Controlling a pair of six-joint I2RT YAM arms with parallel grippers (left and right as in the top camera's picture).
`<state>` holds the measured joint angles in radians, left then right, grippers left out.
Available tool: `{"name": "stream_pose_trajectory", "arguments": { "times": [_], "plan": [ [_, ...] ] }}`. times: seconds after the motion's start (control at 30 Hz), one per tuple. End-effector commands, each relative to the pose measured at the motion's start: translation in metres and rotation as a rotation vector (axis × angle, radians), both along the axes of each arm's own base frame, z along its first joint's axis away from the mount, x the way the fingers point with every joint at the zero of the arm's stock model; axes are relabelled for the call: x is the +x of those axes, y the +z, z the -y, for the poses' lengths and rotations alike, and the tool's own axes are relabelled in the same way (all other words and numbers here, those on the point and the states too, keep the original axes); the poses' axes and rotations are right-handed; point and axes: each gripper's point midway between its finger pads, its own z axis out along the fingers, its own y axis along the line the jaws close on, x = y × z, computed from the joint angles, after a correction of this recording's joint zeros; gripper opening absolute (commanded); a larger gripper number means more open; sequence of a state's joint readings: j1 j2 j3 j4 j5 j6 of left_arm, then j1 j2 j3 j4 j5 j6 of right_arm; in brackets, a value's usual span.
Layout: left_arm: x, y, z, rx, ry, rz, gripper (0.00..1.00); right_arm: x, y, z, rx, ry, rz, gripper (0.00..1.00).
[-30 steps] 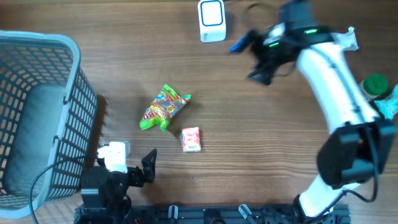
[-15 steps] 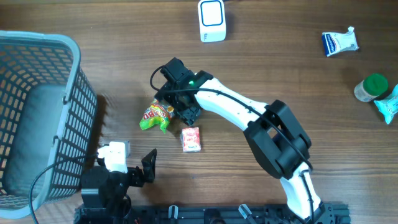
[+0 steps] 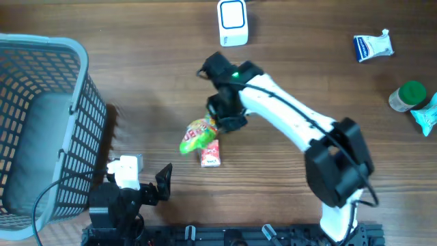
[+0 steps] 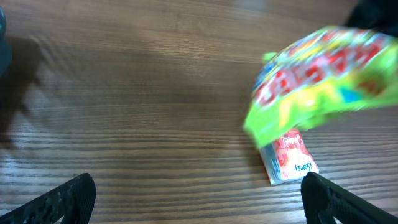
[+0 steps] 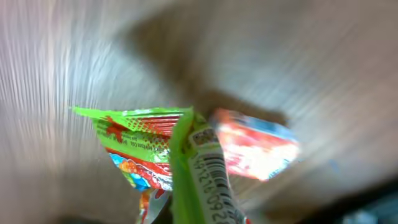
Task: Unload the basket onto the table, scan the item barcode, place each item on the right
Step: 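Lower right gripper onto the Haribo gummy bag and grasp it, then lift Haribo bag with right gripper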
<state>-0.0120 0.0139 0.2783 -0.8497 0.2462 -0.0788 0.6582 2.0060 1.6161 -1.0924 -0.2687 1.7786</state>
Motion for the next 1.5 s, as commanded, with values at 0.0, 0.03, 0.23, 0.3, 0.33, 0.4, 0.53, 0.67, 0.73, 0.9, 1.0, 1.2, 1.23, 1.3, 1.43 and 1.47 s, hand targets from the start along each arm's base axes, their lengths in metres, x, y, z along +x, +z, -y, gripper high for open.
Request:
{"name": "stream_pose_trajectory", "arguments": {
  "times": [0.0,0.03,0.23,0.3,0.33,0.4,0.53,0.67,0.73,0.9,1.0,1.2,1.23,1.3,1.43,1.47],
  "plan": [
    [0.000,0.002,0.002,0.007,-0.021,0.015,1.00,0.009,0.018,0.020,-0.036,-0.324,-0.042,0.04],
    [0.000,0.002,0.002,0.007,-0.021,0.014,1.00,0.012,0.018,0.024,-0.037,-0.334,-0.041,0.04],
    [0.000,0.002,0.002,0.007,-0.021,0.014,1.00,0.025,0.011,0.097,-0.393,-0.207,0.138,0.89],
    [0.000,0.002,0.002,0.007,-0.021,0.015,1.00,0.032,0.011,0.088,-0.352,-0.090,0.168,0.99],
    [0.000,0.002,0.002,0.007,-0.021,0.014,1.00,0.032,0.010,0.084,-0.332,-0.074,0.167,1.00],
    [0.000,0.002,0.002,0.007,-0.021,0.015,1.00,0.026,0.010,0.075,-0.280,0.008,0.143,1.00],
    [0.000,0.002,0.002,0.007,-0.021,0.015,1.00,0.005,0.012,0.045,-0.072,0.366,0.101,1.00],
    [0.000,0.002,0.002,0.007,-0.021,0.015,1.00,0.018,0.049,0.053,-0.087,0.787,0.277,1.00],
    [0.000,0.002,0.002,0.007,-0.021,0.014,1.00,0.020,0.094,0.079,-0.204,0.886,0.371,1.00],
    [0.000,0.002,0.002,0.007,-0.021,0.014,1.00,-0.019,0.188,0.123,-0.330,1.501,0.630,1.00],
    [0.000,0.002,0.002,0.007,-0.021,0.015,1.00,-0.010,0.191,0.127,-0.420,1.799,0.655,1.00],
    [0.000,0.002,0.002,0.007,-0.021,0.015,1.00,0.006,0.104,0.162,-0.665,1.882,0.330,1.00],
    [0.000,0.002,0.002,0.007,-0.021,0.015,1.00,0.000,0.085,0.161,-0.651,1.935,0.295,1.00],
    [0.000,0.002,0.002,0.007,-0.021,0.015,1.00,-0.011,0.046,0.160,-0.653,2.030,0.248,1.00],
    [0.000,0.002,0.002,0.007,-0.021,0.014,1.00,-0.009,0.015,0.143,-0.720,2.188,0.290,1.00],
    [0.000,0.002,0.002,0.007,-0.021,0.015,1.00,-0.008,0.010,0.142,-0.724,2.205,0.298,1.00]
  ]
}}
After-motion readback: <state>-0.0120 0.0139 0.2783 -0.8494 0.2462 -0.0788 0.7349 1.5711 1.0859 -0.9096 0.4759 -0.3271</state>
